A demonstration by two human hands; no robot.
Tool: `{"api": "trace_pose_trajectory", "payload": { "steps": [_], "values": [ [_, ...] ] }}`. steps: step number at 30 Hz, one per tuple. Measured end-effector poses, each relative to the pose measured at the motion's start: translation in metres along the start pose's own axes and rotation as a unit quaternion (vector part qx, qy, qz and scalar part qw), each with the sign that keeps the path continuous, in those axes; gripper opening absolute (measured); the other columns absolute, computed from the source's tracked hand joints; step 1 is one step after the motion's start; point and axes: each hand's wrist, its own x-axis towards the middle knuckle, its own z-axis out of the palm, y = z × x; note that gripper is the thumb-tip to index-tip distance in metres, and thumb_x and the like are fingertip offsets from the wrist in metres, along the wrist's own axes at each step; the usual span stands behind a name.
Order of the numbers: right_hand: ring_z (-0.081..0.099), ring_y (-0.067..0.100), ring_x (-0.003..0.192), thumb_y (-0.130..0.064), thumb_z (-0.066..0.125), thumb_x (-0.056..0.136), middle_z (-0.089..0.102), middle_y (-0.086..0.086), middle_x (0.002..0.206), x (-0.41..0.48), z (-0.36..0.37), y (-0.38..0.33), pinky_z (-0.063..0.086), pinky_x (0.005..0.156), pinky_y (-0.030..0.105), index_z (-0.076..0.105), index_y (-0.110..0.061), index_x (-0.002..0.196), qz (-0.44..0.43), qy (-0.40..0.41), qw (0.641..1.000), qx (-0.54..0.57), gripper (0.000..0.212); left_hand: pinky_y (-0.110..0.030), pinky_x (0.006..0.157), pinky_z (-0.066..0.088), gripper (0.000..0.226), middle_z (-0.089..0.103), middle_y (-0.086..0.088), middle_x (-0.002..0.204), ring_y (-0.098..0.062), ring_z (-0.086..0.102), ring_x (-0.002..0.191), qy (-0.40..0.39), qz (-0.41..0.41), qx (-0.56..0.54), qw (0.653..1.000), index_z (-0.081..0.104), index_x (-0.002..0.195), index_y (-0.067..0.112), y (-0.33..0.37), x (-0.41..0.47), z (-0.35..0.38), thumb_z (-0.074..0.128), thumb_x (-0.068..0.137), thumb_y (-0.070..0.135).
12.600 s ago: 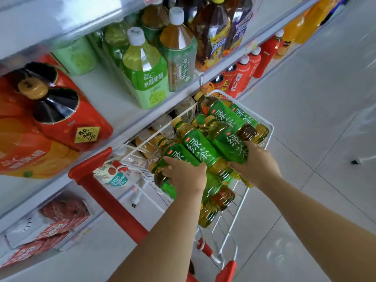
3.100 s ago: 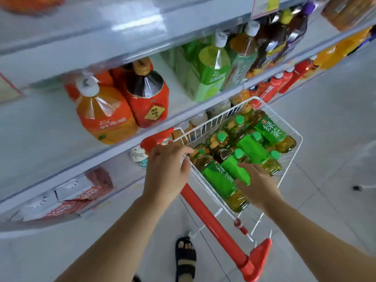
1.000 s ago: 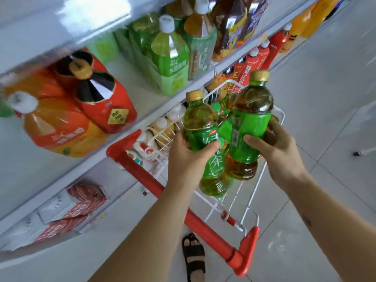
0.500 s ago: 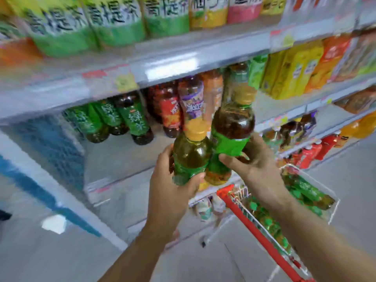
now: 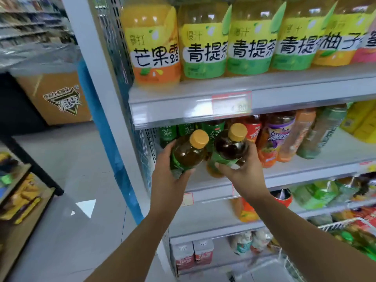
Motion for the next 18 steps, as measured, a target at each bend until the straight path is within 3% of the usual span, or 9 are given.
{"api": "trace_pose_trajectory", "payload": {
  "steps": [3, 5, 7, 9, 12, 15, 18],
  "values": [
    [0.053, -0.014, 0.091, -0.011, 0.084, 0.064, 0.054, -0.019, 0.102, 0.009, 0.009, 0.013, 0.044, 0.076, 0.006, 0.039, -0.028, 0.110, 0.024, 0.023, 0.999, -0.027, 0.067, 0.005, 0.084, 0.031, 0.070, 0.050, 0.032, 0.112, 0.025, 0.043, 0.103, 0.003, -0.007, -0.023, 1.000, 0.040, 0.119, 0.047, -0.008, 0.014, 0.011, 0.075, 0.074, 0.006],
    [0.055, -0.004, 0.091, -0.017, 0.086, 0.061, 0.055, -0.009, 0.105, 0.016, 0.012, 0.019, 0.044, 0.071, 0.008, 0.038, -0.028, 0.108, 0.033, 0.045, 0.997, -0.049, 0.068, -0.002, 0.089, 0.036, 0.073, 0.052, 0.040, 0.108, 0.019, 0.047, 0.106, -0.002, -0.019, -0.028, 0.999, 0.037, 0.115, 0.056, -0.015, 0.020, 0.018, 0.075, 0.075, 0.008],
    [0.054, 0.009, 0.096, -0.025, 0.088, 0.056, 0.053, -0.001, 0.110, 0.025, 0.013, 0.023, 0.044, 0.075, 0.016, 0.039, -0.021, 0.109, 0.036, 0.067, 0.993, -0.089, 0.073, -0.002, 0.085, 0.039, 0.068, 0.053, 0.044, 0.104, 0.019, 0.049, 0.103, -0.003, -0.039, -0.036, 0.999, 0.039, 0.117, 0.054, -0.022, 0.026, 0.024, 0.074, 0.077, 0.011],
    [0.047, 0.016, 0.107, -0.031, 0.089, 0.052, 0.051, 0.001, 0.117, 0.033, 0.013, 0.028, 0.039, 0.085, 0.024, 0.040, -0.016, 0.115, 0.037, 0.075, 0.987, -0.135, 0.082, -0.005, 0.082, 0.041, 0.060, 0.058, 0.035, 0.102, 0.018, 0.052, 0.097, -0.007, -0.063, -0.044, 0.997, 0.045, 0.125, 0.040, -0.025, 0.037, 0.027, 0.073, 0.079, 0.014],
    [0.041, 0.008, 0.107, -0.025, 0.086, 0.059, 0.045, 0.003, 0.120, 0.037, 0.007, 0.037, 0.035, 0.085, 0.016, 0.039, -0.015, 0.125, 0.060, 0.014, 0.991, -0.121, 0.082, -0.021, 0.089, 0.045, 0.059, 0.059, 0.013, 0.113, 0.004, 0.056, 0.099, -0.044, -0.079, -0.042, 0.995, 0.044, 0.133, 0.024, -0.028, 0.059, 0.029, 0.071, 0.082, 0.015],
    [0.058, 0.007, 0.100, -0.006, 0.076, 0.072, 0.058, 0.001, 0.113, 0.033, -0.004, 0.043, 0.047, 0.078, 0.013, 0.038, -0.017, 0.131, 0.093, -0.085, 0.992, -0.003, 0.071, -0.028, 0.089, 0.043, 0.056, 0.051, -0.001, 0.120, -0.015, 0.054, 0.108, -0.073, -0.103, 0.015, 0.992, 0.043, 0.133, 0.019, -0.039, 0.068, 0.034, 0.068, 0.084, 0.018],
    [0.060, -0.001, 0.095, -0.004, 0.074, 0.075, 0.061, -0.009, 0.107, 0.033, -0.010, 0.047, 0.048, 0.079, 0.015, 0.040, -0.016, 0.128, 0.082, -0.088, 0.993, -0.014, 0.064, -0.032, 0.094, 0.042, 0.055, 0.049, -0.011, 0.121, -0.024, 0.053, 0.108, -0.048, -0.122, 0.105, 0.986, 0.044, 0.136, 0.019, -0.058, 0.055, 0.044, 0.066, 0.085, 0.017]
  ]
}}
